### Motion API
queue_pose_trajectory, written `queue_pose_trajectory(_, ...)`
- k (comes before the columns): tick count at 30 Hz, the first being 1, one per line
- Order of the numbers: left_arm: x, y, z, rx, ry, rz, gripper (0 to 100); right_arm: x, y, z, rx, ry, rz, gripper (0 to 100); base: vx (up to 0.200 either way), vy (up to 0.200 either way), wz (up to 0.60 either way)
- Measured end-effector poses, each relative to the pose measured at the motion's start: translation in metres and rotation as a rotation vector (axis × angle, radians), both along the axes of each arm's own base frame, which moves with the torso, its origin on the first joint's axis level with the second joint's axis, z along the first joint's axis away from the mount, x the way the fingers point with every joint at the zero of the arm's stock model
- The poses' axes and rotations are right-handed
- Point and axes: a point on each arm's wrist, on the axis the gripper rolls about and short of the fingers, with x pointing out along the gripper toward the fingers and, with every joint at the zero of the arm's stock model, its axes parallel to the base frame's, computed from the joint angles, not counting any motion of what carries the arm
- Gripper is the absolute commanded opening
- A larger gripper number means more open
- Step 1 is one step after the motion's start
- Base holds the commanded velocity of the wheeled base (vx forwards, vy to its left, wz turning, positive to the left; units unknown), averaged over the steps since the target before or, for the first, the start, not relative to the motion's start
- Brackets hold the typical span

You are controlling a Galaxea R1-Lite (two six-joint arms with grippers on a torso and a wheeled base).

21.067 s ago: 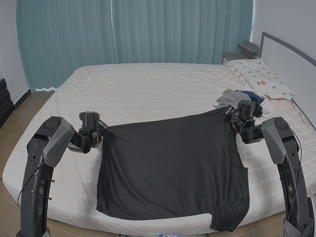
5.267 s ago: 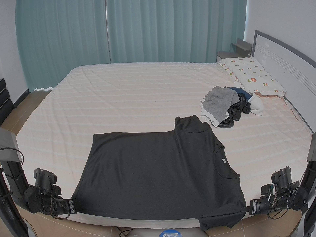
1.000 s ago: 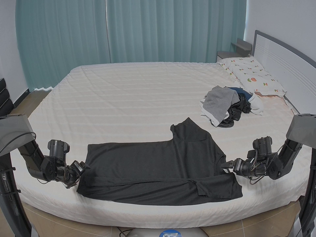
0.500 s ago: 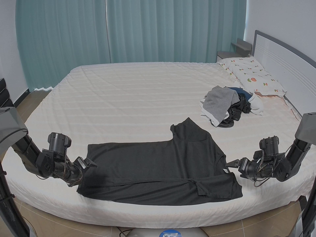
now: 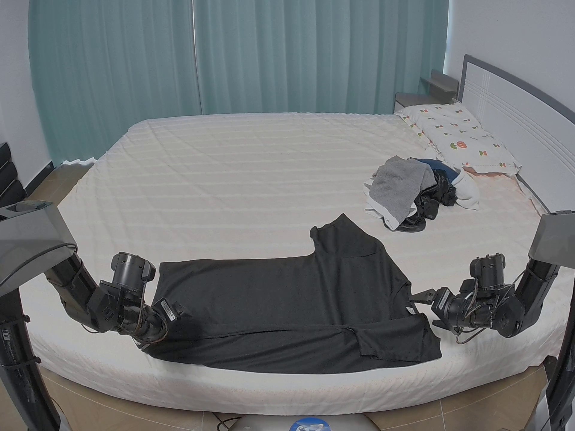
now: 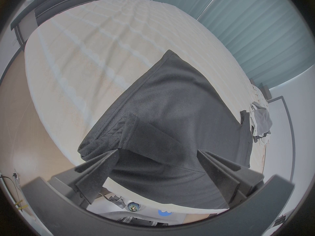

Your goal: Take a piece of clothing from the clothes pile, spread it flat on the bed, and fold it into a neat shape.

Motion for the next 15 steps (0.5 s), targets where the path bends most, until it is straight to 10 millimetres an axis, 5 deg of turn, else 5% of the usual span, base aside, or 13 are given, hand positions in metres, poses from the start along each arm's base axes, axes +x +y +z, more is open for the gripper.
queue_pose_trajectory(15,0.015,-0.003,-0.01,0.035,-0.012,0.029,100,-0.004,0.0,-0.017,0.027,0.014,-0.016,100,0.0,0.0,0.0)
